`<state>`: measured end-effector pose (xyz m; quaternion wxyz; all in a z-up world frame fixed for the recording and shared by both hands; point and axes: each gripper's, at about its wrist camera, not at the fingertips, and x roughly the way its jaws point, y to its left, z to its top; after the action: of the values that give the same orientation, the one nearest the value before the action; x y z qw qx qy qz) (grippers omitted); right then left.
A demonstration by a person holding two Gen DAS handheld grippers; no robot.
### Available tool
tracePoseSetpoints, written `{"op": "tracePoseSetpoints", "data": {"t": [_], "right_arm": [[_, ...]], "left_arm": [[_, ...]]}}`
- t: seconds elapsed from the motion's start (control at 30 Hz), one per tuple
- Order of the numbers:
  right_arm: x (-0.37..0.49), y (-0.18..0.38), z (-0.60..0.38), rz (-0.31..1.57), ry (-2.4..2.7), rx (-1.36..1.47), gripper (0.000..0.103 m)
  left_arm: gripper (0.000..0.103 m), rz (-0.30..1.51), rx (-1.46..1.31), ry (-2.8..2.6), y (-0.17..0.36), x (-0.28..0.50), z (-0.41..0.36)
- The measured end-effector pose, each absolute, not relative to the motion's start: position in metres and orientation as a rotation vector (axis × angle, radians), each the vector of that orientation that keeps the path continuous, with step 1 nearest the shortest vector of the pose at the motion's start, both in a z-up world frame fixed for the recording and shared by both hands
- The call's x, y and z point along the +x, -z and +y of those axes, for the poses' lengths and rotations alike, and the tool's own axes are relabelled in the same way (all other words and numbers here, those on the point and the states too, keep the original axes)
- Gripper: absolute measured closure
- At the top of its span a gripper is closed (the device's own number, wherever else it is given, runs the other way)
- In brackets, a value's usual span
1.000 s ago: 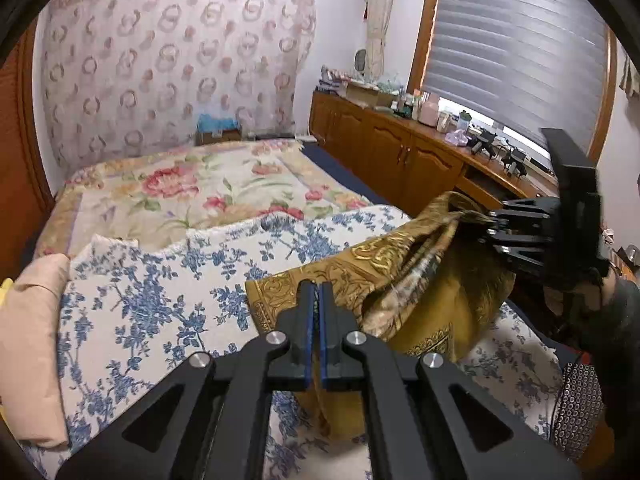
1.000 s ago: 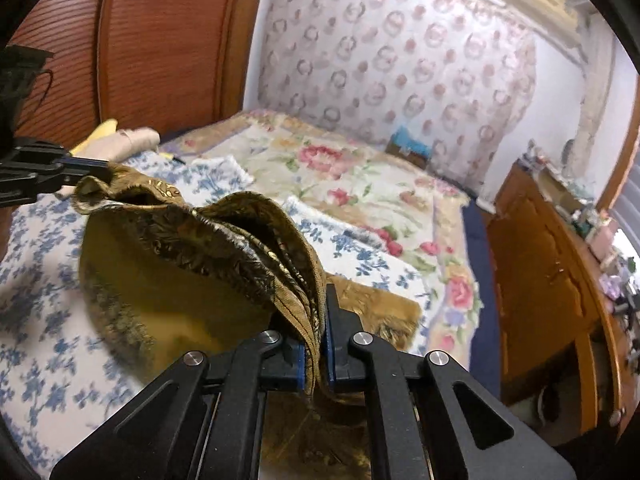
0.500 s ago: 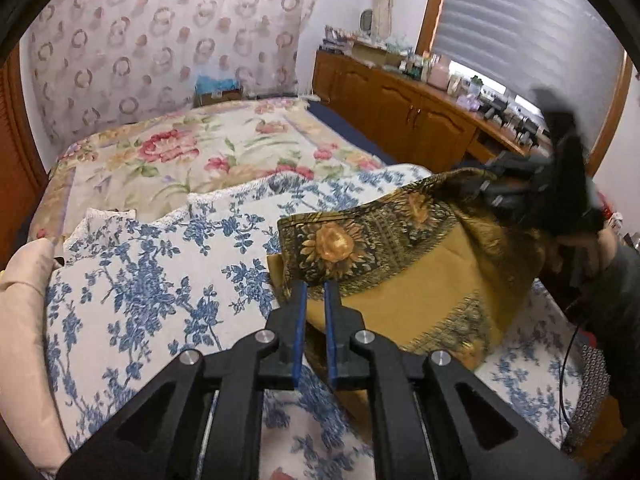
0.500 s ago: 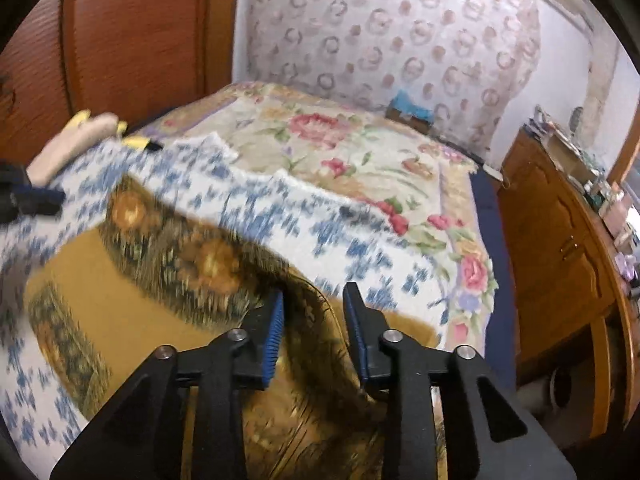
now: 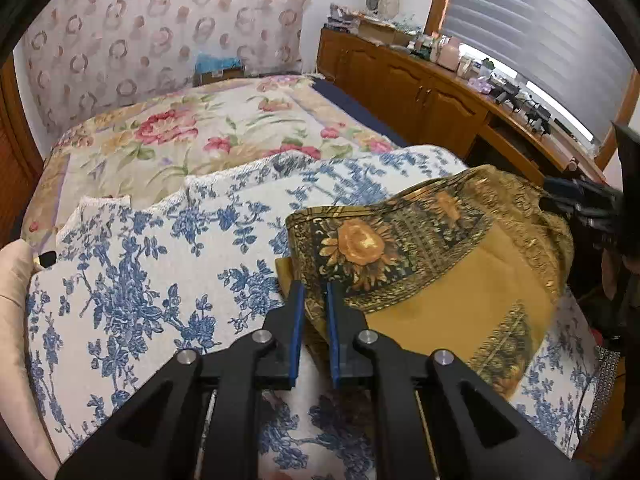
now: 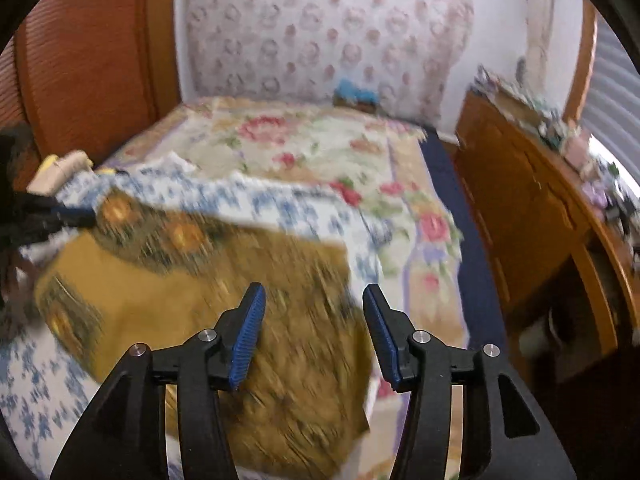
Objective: Fold small clothes
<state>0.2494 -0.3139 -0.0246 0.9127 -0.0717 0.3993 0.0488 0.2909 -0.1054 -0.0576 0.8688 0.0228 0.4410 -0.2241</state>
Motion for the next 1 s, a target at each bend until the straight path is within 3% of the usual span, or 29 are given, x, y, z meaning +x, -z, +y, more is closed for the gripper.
{"op": "tracePoseSetpoints", "data": {"t": [0.43, 0.9, 1.0], "right_arm": [[0.264, 0.063, -0.332, 0.915, -0.128, -0.004, 0.05], [0.269, 0.068, -0.337, 0.914, -0.177, 0.058, 0.049], [0.27, 0.068, -0.336, 0.914, -0.184, 0.055, 0.049]], "left_arm": [[0.091, 0.97, 0.067, 0.443, 0.081, 0.311, -0.111], [0.088, 0.992, 0.059, 0.432, 0.08, 0.326, -0.111], [0.082, 1.015, 0.059, 0.423, 0.08, 0.327, -0.104]]}}
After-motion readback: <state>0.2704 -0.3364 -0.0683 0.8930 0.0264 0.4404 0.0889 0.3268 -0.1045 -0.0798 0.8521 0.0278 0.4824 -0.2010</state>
